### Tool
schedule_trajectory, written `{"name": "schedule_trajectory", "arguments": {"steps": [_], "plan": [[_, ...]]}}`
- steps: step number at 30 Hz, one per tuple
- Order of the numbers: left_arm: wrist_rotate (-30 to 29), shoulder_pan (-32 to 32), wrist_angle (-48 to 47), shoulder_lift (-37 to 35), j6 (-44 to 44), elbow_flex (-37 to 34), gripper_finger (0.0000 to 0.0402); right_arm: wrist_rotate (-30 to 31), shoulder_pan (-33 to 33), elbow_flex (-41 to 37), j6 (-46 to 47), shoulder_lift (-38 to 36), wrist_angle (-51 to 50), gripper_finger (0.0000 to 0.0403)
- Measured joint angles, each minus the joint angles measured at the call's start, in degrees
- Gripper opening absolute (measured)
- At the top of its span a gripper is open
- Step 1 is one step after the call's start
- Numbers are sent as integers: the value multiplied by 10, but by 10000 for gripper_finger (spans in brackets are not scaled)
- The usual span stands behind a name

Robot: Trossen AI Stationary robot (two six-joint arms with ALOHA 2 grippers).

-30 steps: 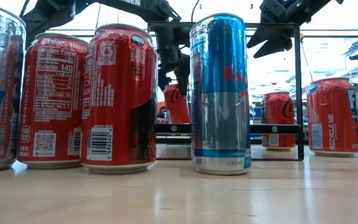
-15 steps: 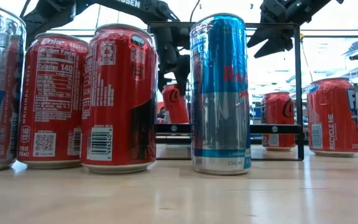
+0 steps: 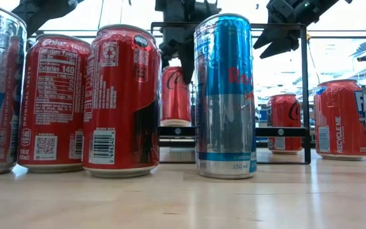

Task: Place canned beverage on shelf
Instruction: Put the top left red black soda can on the shelf

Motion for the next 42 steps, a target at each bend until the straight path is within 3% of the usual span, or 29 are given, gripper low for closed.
{"name": "schedule_trajectory", "arguments": {"steps": [6, 21, 42], "plan": [[-1, -61, 0, 0, -102, 0, 325, 0, 0, 0, -14, -12, 1, 348], [-83, -165, 31, -1, -326, 0, 325, -12, 0, 0, -43, -37, 1, 348], [-113, -192, 35, 2, -426, -1, 325, -56, 2, 0, -44, -37, 4, 348]]}}
